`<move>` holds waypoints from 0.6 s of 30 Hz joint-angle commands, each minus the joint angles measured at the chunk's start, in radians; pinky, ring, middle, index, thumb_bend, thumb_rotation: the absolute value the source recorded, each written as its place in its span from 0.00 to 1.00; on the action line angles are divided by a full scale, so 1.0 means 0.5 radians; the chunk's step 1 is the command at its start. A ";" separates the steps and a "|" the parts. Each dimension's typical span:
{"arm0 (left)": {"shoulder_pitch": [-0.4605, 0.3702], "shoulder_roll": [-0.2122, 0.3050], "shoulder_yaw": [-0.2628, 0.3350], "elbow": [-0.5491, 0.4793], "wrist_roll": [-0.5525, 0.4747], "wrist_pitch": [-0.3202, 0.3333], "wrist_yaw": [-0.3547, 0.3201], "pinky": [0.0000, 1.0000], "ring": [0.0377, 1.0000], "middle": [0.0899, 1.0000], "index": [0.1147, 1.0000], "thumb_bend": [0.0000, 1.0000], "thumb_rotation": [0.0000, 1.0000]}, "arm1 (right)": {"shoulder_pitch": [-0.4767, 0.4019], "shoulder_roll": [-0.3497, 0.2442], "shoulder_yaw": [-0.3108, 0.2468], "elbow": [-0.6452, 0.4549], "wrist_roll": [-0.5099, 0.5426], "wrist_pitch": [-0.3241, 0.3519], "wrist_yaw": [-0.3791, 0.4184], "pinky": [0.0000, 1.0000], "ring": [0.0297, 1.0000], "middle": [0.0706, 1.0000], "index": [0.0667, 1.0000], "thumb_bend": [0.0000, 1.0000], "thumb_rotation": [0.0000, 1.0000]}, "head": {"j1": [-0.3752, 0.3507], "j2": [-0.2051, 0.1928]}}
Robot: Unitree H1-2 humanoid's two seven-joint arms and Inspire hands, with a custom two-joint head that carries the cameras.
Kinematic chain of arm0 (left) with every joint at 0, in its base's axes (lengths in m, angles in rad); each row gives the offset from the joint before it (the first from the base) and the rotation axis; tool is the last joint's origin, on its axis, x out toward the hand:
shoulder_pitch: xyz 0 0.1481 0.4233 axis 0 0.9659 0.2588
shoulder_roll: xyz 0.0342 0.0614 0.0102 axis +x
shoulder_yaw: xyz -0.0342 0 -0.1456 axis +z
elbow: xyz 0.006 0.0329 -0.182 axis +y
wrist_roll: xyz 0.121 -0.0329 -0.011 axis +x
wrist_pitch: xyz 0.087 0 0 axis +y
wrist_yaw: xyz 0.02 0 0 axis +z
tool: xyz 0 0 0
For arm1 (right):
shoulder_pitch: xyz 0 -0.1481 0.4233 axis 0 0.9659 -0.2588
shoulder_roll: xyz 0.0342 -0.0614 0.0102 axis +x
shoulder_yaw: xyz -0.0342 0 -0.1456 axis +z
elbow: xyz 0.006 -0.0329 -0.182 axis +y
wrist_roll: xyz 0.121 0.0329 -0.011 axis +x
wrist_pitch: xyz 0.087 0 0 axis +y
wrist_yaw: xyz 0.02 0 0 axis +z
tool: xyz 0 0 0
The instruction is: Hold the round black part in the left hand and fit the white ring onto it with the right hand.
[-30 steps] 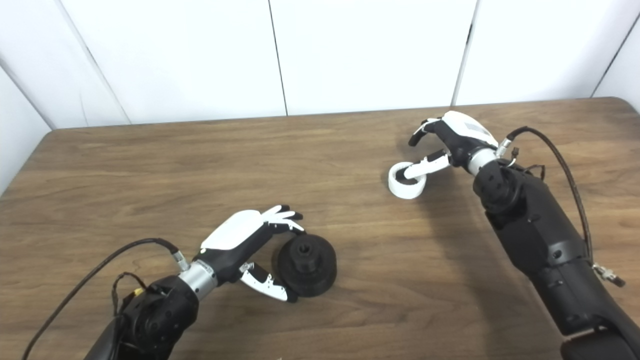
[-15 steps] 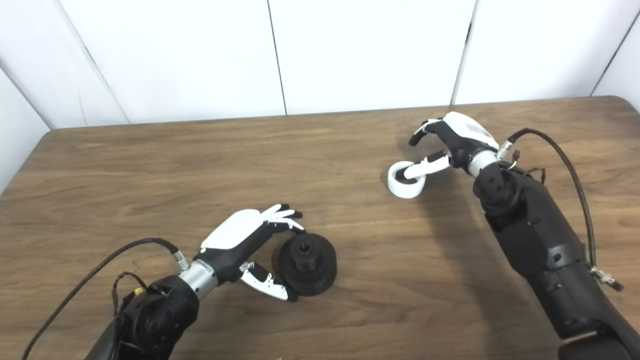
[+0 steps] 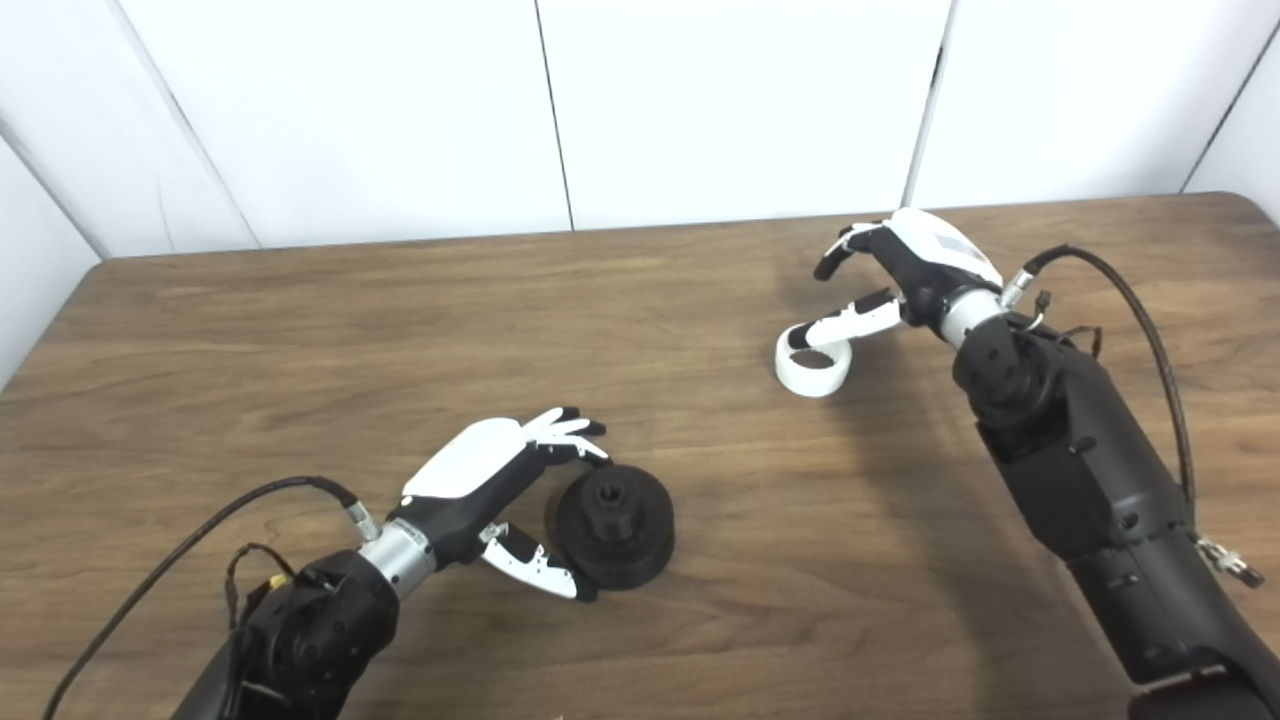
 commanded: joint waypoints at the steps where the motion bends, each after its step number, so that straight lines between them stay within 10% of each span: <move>1: -0.023 0.020 0.013 0.036 0.006 0.031 -0.025 0.90 0.99 0.92 0.65 0.84 0.23 | -0.082 -0.048 -0.012 -0.098 -0.005 0.024 0.030 0.88 0.97 0.89 0.64 0.96 0.45 | -0.003 0.003; 18: -0.023 0.019 0.032 -0.003 -0.014 0.045 -0.053 0.88 0.99 0.92 0.64 0.84 0.22 | -0.015 -0.036 0.002 -0.169 -0.033 0.078 0.082 0.90 0.98 0.90 0.65 0.96 0.43 | 0.004 0.006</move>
